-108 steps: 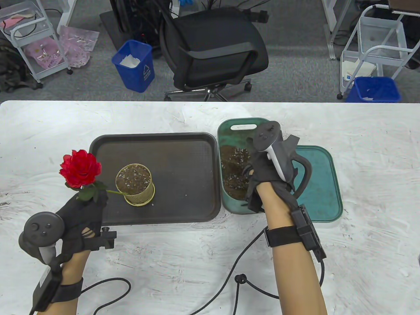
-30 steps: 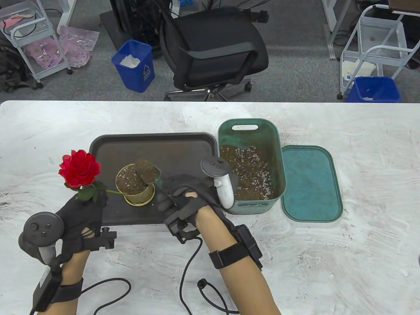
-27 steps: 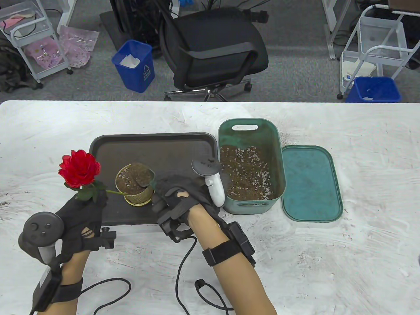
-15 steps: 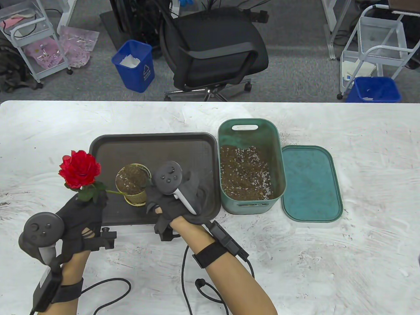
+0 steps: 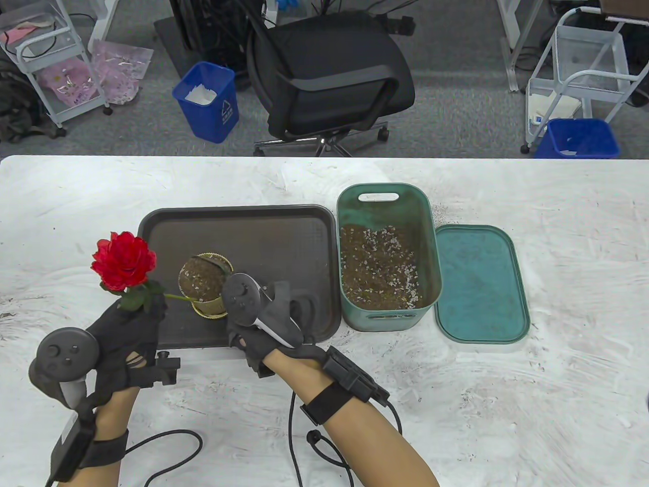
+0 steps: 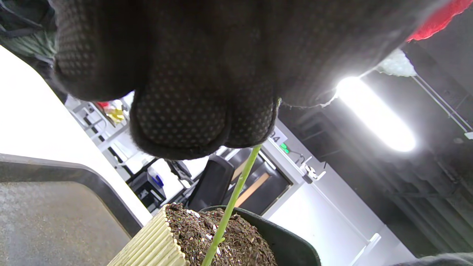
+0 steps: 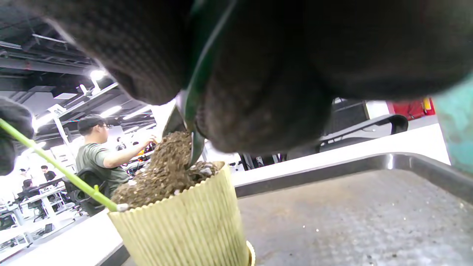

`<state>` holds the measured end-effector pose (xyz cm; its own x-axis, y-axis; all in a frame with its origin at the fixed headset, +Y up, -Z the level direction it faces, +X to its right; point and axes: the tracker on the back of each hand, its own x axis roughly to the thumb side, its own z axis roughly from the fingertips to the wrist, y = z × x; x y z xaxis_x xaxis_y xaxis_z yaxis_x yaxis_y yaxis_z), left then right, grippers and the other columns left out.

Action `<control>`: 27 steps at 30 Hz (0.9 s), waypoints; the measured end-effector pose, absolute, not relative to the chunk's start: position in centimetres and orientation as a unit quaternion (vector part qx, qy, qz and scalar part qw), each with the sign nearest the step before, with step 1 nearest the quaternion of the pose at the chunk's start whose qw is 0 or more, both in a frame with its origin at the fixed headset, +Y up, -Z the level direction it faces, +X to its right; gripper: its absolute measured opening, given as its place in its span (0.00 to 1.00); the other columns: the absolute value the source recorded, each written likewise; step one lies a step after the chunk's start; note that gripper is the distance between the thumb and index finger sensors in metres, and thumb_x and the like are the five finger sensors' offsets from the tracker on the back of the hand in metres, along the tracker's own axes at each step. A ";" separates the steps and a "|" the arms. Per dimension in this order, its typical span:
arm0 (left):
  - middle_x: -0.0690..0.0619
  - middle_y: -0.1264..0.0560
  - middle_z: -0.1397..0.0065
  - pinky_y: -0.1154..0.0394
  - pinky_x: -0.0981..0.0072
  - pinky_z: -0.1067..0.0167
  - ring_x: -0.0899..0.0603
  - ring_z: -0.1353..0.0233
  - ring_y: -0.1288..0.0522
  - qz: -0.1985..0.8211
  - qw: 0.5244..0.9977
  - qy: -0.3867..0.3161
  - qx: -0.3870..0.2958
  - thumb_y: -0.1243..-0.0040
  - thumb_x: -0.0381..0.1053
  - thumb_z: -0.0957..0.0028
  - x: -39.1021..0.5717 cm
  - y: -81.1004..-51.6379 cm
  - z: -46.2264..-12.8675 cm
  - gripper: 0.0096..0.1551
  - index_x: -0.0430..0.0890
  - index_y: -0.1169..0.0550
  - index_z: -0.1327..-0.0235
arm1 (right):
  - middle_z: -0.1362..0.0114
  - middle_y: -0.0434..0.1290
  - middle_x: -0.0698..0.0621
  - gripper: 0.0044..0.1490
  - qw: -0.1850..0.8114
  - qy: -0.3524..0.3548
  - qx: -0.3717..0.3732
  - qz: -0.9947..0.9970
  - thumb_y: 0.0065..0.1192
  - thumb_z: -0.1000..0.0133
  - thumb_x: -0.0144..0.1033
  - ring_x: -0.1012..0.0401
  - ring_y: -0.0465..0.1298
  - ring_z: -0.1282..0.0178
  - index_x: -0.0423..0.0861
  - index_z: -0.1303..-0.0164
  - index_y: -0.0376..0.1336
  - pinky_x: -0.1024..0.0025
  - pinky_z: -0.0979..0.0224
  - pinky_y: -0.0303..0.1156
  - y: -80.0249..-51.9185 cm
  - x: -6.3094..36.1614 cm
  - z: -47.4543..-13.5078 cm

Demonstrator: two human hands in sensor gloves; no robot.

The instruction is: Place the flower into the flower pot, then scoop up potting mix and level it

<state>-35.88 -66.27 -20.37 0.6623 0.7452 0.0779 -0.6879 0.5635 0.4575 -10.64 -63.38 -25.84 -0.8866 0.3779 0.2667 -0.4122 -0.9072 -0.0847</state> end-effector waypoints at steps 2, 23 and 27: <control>0.56 0.10 0.56 0.12 0.59 0.59 0.47 0.63 0.07 0.406 0.882 0.062 0.231 0.27 0.59 0.55 -35.9 -66.3 -20.4 0.23 0.49 0.11 0.54 | 0.53 0.85 0.43 0.32 0.192 -0.075 0.126 0.970 0.72 0.55 0.41 0.53 0.87 0.74 0.40 0.42 0.70 0.61 0.74 0.85 -63.4 -10.6 -25.8; 0.56 0.10 0.56 0.12 0.59 0.59 0.47 0.63 0.07 0.407 0.882 0.060 0.231 0.27 0.60 0.55 -35.8 -66.3 -20.4 0.23 0.49 0.11 0.54 | 0.51 0.84 0.43 0.33 0.202 -0.108 0.079 0.970 0.71 0.54 0.40 0.53 0.87 0.71 0.40 0.41 0.69 0.60 0.72 0.86 -61.1 -5.7 -26.5; 0.56 0.10 0.56 0.12 0.59 0.59 0.47 0.63 0.07 0.407 0.882 0.061 0.231 0.27 0.59 0.55 -35.8 -66.3 -20.3 0.22 0.49 0.10 0.54 | 0.51 0.84 0.42 0.33 0.220 -0.120 0.045 0.967 0.71 0.54 0.40 0.53 0.87 0.71 0.40 0.41 0.69 0.61 0.72 0.86 -59.1 -2.6 -26.5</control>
<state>-35.80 -66.29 -20.32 0.6619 0.7453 0.0796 -0.6888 0.5630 0.4568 -2.58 -59.07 -26.52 -0.8994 0.4141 0.1399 -0.4357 -0.8745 -0.2131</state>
